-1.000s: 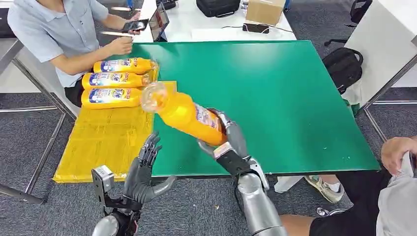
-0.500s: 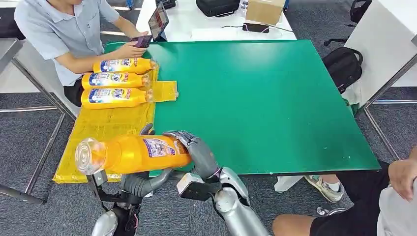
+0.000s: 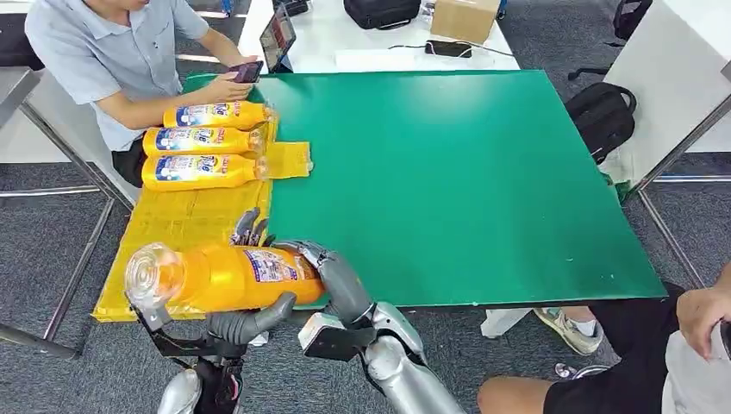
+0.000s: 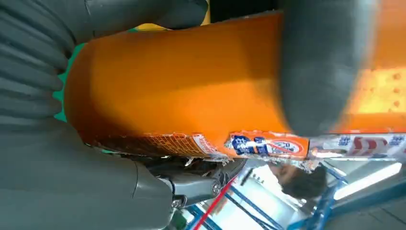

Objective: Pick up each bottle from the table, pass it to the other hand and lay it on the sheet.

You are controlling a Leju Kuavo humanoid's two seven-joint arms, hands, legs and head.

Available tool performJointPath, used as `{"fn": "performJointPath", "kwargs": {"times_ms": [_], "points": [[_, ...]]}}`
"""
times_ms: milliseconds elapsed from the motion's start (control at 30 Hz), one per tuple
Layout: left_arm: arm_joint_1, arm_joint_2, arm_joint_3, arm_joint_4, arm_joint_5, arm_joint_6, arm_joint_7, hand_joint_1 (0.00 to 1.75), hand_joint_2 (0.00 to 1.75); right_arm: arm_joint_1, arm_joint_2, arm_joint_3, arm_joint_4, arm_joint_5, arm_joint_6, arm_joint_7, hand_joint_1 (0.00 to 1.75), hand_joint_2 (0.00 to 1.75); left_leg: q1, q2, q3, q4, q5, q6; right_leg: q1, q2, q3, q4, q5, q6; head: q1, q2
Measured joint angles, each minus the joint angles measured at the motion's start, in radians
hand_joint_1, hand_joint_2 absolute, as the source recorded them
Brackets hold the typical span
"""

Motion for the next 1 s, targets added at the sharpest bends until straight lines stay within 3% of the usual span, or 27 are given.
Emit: {"fn": "performJointPath", "kwargs": {"times_ms": [33, 100, 133, 167, 233, 267, 700, 1000], "points": [[0.0, 0.0, 0.001, 0.0, 0.001, 0.0, 0.0, 1.71, 1.75, 0.0, 0.0, 0.001, 0.008, 0.001, -0.004, 0.001, 1.75, 1.75, 0.0, 0.0, 0.0, 0.0, 0.0, 0.0, 0.0, 0.0, 0.0, 0.0, 0.0, 0.0, 0.0, 0.0], [0.003, 0.0, 0.002, 0.0, 0.008, 0.0, 0.0, 1.75, 1.75, -0.001, 0.0, 0.004, 0.019, 0.006, -0.008, 0.005, 1.69, 1.75, 0.0, 0.0, 0.0, 0.0, 0.0, 0.0, 0.0, 0.0, 0.0, 0.0, 0.0, 0.0, 0.0, 0.0], [0.005, 0.0, 0.004, 0.0, 0.01, -0.001, 0.001, 1.75, 1.75, -0.002, 0.0, 0.006, 0.024, 0.009, -0.011, 0.006, 0.7, 1.75, 0.0, 0.0, 0.0, 0.0, 0.0, 0.0, 0.0, 0.0, 0.0, 0.0, 0.0, 0.0, 0.0, 0.0], [0.006, 0.0, 0.006, 0.0, 0.013, -0.002, 0.003, 1.75, 1.75, -0.002, 0.0, 0.008, 0.028, 0.013, -0.016, 0.008, 0.02, 1.75, 0.0, 0.0, 0.0, 0.0, 0.0, 0.0, 0.0, 0.0, 0.0, 0.0, 0.0, 0.0, 0.0, 0.0], [0.007, 0.0, 0.013, 0.0, 0.024, -0.005, 0.011, 1.75, 1.75, -0.003, 0.0, 0.014, 0.035, 0.026, -0.025, 0.014, 0.0, 1.75, 0.0, 0.0, 0.0, 0.0, 0.0, 0.0, 0.0, 0.0, 0.0, 0.0, 0.0, 0.0, 0.0, 0.0], [0.004, 0.0, 0.017, 0.0, 0.036, -0.006, 0.019, 1.75, 1.75, -0.003, -0.001, 0.018, 0.04, 0.035, -0.025, 0.016, 0.0, 0.0, 0.0, 0.0, 0.0, 0.0, 0.0, 0.0, 0.0, 0.0, 0.0, 0.0, 0.0, 0.0, 0.0, 0.0], [-0.037, 0.0, 0.055, 0.05, 0.143, -0.007, 0.102, 1.75, 1.75, 0.001, -0.003, 0.038, 0.083, 0.046, -0.038, 0.005, 0.0, 0.0, 0.0, 0.0, 0.0, 0.0, 0.0, 0.0, 0.0, 0.0, -0.001, 0.0, 0.0, 0.0, 0.0, 0.0], [-0.14, 0.003, 0.119, 0.157, 0.018, 0.131, 0.16, 1.75, 1.75, 0.009, -0.004, 0.041, 0.083, 0.063, -0.068, -0.03, 0.0, 0.0, 0.0, 0.0, 0.0, 0.0, 0.0, 0.0, 0.0, 0.0, 0.0, 0.0, 0.0, 0.0, 0.0, 0.0]]}}
